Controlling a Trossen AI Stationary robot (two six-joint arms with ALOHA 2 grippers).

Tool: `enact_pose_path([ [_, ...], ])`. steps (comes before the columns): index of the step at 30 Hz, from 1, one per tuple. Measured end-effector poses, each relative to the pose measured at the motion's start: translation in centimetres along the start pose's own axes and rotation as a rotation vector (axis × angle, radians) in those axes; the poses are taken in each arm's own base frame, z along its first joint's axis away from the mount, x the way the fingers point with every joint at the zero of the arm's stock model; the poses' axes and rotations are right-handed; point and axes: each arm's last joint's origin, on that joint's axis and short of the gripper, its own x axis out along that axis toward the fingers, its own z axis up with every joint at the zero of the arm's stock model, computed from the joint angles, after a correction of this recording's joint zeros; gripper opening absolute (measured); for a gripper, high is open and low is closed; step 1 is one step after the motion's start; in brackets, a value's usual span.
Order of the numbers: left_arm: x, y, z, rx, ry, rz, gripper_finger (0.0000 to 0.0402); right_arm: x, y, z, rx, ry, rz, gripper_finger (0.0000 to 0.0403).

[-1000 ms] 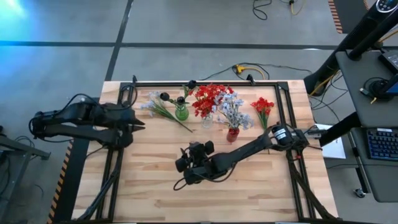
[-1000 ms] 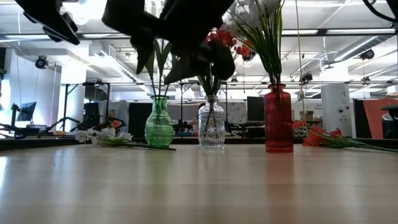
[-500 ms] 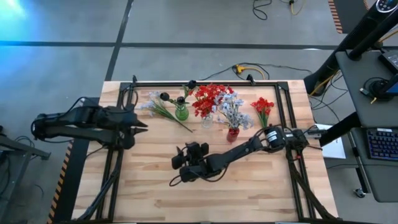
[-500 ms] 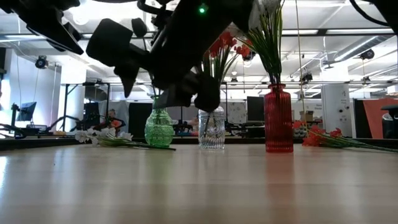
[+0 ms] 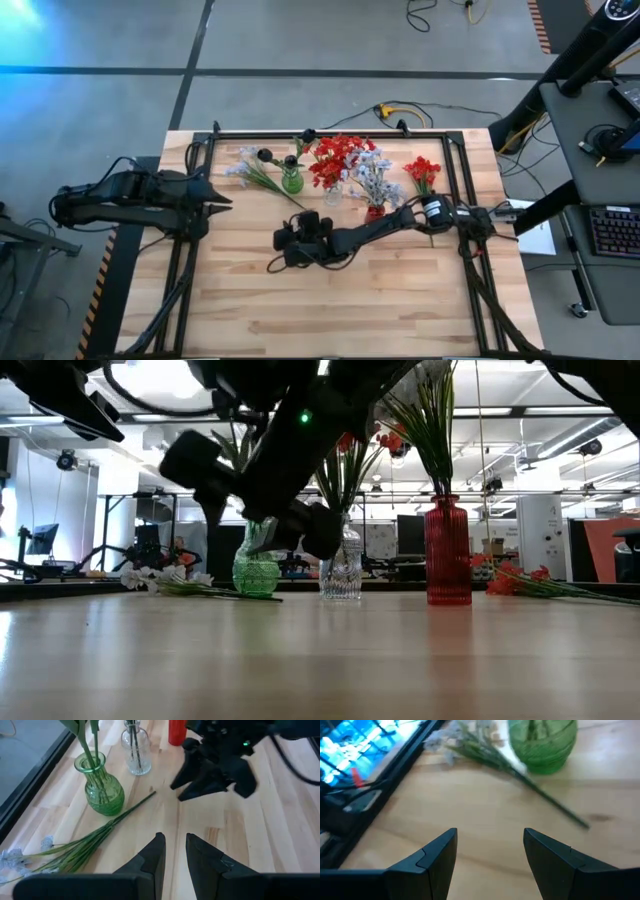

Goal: Sort flowers into vase by color
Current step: Put the white flowers into the red vase

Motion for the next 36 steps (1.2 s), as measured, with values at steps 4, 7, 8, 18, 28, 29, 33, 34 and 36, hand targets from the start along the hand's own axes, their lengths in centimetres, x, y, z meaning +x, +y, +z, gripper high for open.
enact_pose_path([
  [4, 0.1, 0.0, 0.0, 0.000, 0.003, 0.000, 0.0060, 0.7, -0.9, 0.4, -0.027, -0.001, -0.070, 0.0219],
  [7, 0.2, 0.0, 0.1, 0.001, 0.010, 0.000, 0.0060, 0.4, -1.3, 0.3, -0.036, -0.032, -0.107, 0.0219],
  [8, 0.2, 0.0, 0.1, 0.001, 0.012, 0.001, 0.0060, 0.3, -1.4, 0.2, -0.040, -0.040, -0.112, 0.0219],
  [18, 0.3, 0.0, 0.2, 0.001, 0.013, 0.001, 0.0060, -0.4, -1.5, -1.0, -0.073, -0.121, -0.123, 0.0219],
  [28, 0.4, -0.1, 0.2, 0.002, 0.017, 0.001, 0.0060, 2.0, -2.8, -2.0, -0.087, -0.122, -0.165, 0.0219],
  [29, 0.4, -0.1, 0.2, 0.002, 0.017, 0.001, 0.0060, 2.2, -2.8, -2.0, -0.087, -0.126, -0.168, 0.0219],
  [33, 0.4, -0.1, 0.2, 0.002, 0.019, 0.002, 0.0060, 2.8, -3.1, -1.8, -0.085, -0.138, -0.181, 0.0219],
  [34, 0.4, -0.1, 0.2, 0.002, 0.018, 0.001, 0.0060, 3.1, -3.3, -1.8, -0.089, -0.139, -0.188, 0.0219],
  [36, 0.4, -0.1, 0.2, 0.002, 0.019, 0.002, 0.0060, 3.5, -3.5, -1.8, -0.092, -0.135, -0.196, 0.0219],
])
